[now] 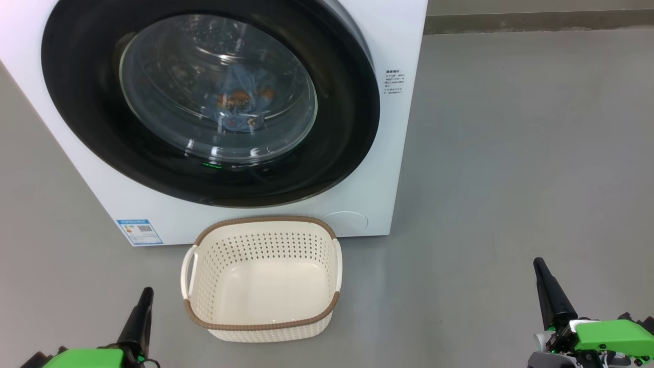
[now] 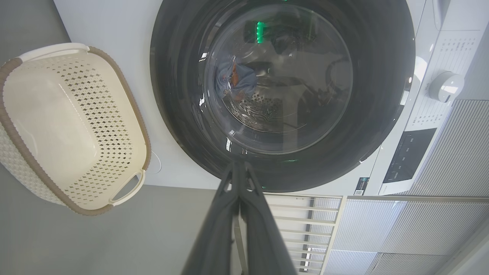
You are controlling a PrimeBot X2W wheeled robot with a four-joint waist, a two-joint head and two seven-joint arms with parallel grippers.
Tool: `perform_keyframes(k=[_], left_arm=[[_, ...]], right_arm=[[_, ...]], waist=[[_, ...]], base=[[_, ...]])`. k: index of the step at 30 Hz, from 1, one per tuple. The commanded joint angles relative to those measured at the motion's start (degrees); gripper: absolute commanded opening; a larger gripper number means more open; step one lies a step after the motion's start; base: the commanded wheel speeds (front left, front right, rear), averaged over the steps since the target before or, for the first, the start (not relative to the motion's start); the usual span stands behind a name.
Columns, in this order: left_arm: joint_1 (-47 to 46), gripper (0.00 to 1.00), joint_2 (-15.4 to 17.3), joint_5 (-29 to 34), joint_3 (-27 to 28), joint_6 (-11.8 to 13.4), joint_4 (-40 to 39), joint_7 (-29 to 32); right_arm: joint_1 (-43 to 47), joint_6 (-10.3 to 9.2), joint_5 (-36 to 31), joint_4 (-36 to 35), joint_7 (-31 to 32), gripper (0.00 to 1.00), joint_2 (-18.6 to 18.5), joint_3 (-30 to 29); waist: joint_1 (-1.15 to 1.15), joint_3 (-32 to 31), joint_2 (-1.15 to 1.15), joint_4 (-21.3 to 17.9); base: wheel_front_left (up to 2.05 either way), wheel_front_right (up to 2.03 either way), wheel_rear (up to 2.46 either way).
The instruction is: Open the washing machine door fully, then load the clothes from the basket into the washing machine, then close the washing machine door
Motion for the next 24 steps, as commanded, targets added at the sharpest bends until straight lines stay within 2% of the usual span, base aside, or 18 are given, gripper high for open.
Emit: perform_keyframes(k=[1, 24], left_arm=[[-2.8, 0.0, 0.8, -0.5, 2.0, -0.1, -1.0, 0.4], [-2.8, 0.0, 0.8, -0.5, 2.0, -0.1, -1.0, 0.4]], right_arm=[[-1.9, 0.09, 0.2, -1.7, 0.5, 0.0, -0.2, 1.2], [-1.9, 0.09, 0.2, -1.7, 0.5, 0.0, -0.2, 1.2]], waist=[[0.0, 0.0, 0.0, 0.0], [0.0, 0.0, 0.0, 0.0]], base=[[0.0, 0.0, 0.0], [0.0, 0.0, 0.0]])
